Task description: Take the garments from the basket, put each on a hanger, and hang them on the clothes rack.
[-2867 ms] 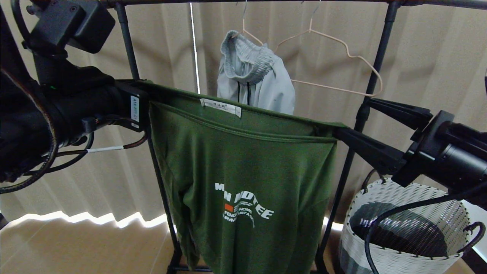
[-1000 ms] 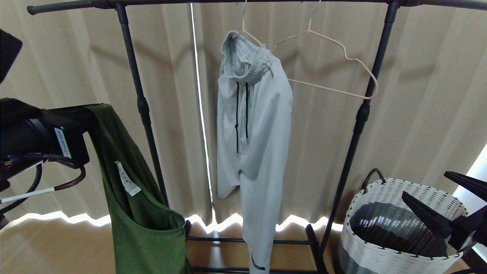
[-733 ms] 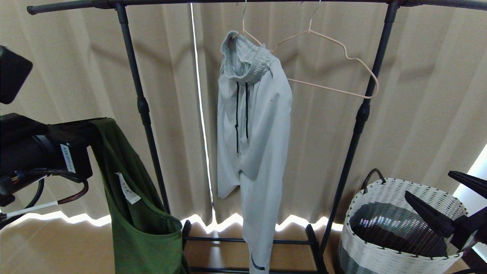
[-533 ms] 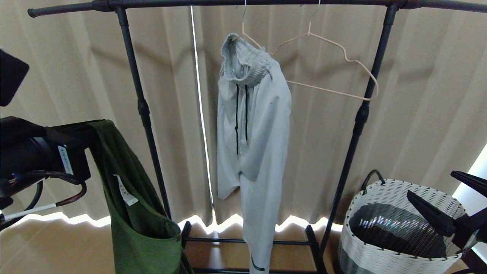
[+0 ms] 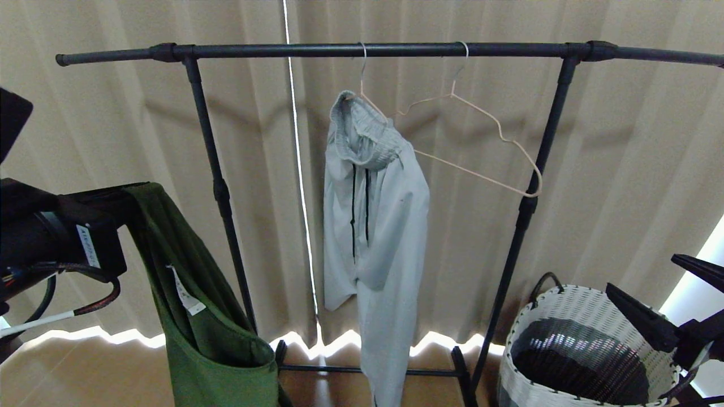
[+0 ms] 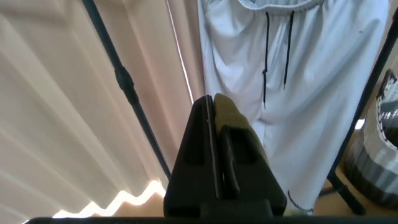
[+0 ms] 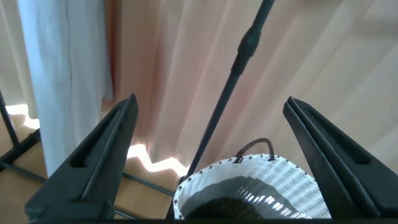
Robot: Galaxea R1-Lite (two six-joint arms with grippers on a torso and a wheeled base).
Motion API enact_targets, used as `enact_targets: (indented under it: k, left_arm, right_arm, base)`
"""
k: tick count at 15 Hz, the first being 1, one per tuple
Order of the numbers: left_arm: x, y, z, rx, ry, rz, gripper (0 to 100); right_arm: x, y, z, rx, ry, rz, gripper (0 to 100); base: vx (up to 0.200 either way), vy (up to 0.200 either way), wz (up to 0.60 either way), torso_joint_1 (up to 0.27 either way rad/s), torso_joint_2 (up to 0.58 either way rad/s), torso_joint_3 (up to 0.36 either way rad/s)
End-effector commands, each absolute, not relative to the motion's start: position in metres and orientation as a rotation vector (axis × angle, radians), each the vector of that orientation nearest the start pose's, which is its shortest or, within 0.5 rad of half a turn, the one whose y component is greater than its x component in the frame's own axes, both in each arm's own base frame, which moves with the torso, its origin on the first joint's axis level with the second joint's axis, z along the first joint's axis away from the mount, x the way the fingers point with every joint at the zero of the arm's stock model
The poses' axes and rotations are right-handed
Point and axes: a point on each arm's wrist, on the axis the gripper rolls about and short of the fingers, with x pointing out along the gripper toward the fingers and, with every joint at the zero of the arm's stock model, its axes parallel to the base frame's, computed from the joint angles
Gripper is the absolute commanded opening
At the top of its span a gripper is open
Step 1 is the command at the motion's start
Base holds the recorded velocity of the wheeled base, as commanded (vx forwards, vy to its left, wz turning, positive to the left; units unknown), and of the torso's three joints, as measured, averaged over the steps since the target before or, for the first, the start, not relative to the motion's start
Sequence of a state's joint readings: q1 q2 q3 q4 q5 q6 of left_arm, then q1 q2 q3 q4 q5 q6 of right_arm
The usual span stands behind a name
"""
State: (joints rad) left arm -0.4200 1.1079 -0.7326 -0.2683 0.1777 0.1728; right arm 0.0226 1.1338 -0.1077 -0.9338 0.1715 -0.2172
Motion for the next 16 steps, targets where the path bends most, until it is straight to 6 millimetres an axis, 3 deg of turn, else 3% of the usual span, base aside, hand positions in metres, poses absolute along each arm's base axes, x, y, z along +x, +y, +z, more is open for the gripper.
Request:
enact_targets:
  k: [1, 9, 16]
  left_arm:
    - [0.146, -0.060, 0.262, 0.205, 0.085, -0.248, 0]
    - [0.145, -0.059, 0.260, 0.207, 0.093, -0.242, 0]
    - [0.136, -0.050, 0.238, 0.273, 0.135, -0.224, 0]
  right_arm:
    - [0.130, 0.007, 0.151, -0.210, 0.075, 0.204, 100]
    - [0.129, 0.007, 0.150, -0.209, 0.079, 0.206, 100]
    - [0.127, 0.008, 0.151, -0.207, 0.069, 0.245, 100]
  base:
    - [0.000, 0.000, 0.00, 0.193, -0.46, -0.295]
    - [0.000, 0.000, 0.00, 0.202, -0.48, -0.279]
    - [0.000, 0.000, 0.00, 0.171, -0.38, -0.213]
